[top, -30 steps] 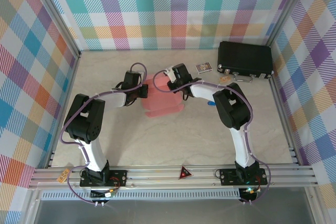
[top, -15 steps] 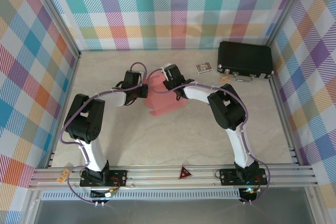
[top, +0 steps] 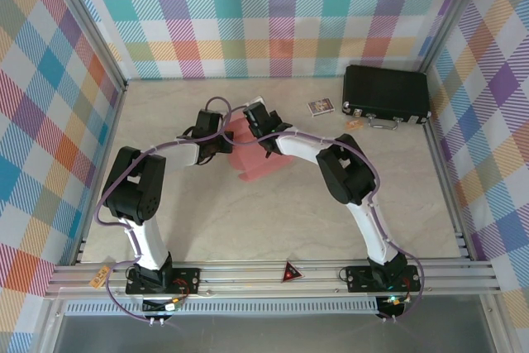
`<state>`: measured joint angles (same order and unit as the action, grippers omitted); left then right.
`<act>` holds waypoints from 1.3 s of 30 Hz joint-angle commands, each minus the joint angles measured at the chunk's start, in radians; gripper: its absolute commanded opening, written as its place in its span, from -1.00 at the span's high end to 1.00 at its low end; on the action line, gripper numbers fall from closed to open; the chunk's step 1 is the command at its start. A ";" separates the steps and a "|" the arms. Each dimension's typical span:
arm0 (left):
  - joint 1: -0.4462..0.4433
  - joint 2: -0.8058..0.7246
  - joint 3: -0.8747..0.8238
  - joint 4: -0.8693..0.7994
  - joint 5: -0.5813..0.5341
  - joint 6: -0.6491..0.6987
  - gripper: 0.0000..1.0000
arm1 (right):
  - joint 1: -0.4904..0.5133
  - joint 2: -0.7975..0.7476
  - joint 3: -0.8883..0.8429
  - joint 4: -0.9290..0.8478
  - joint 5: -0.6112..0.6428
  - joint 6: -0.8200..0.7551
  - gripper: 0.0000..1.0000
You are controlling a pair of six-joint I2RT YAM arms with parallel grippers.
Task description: Fold the paper box
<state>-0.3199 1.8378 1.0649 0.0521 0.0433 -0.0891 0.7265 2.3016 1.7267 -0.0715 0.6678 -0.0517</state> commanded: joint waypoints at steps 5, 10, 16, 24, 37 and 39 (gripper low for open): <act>-0.008 0.014 0.030 -0.031 0.033 -0.001 1.00 | 0.005 0.041 0.040 -0.086 0.048 0.012 0.88; -0.008 0.015 0.038 -0.046 0.026 0.000 1.00 | 0.006 -0.015 -0.050 -0.019 -0.085 0.001 0.79; -0.008 0.011 0.038 -0.054 0.018 0.008 1.00 | 0.004 -0.081 -0.156 0.065 -0.168 -0.022 0.65; -0.008 0.010 0.038 -0.063 0.012 0.010 1.00 | 0.004 -0.099 -0.187 0.070 -0.185 -0.016 0.40; -0.008 0.012 0.051 -0.100 -0.017 -0.025 1.00 | 0.004 -0.195 -0.287 0.095 -0.183 -0.007 -0.36; -0.008 0.009 0.063 -0.126 -0.026 -0.048 1.00 | 0.004 -0.235 -0.322 0.099 -0.186 -0.009 -0.43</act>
<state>-0.3202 1.8416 1.0969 -0.0067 0.0322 -0.0982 0.7235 2.1471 1.4368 -0.0010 0.4915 -0.0654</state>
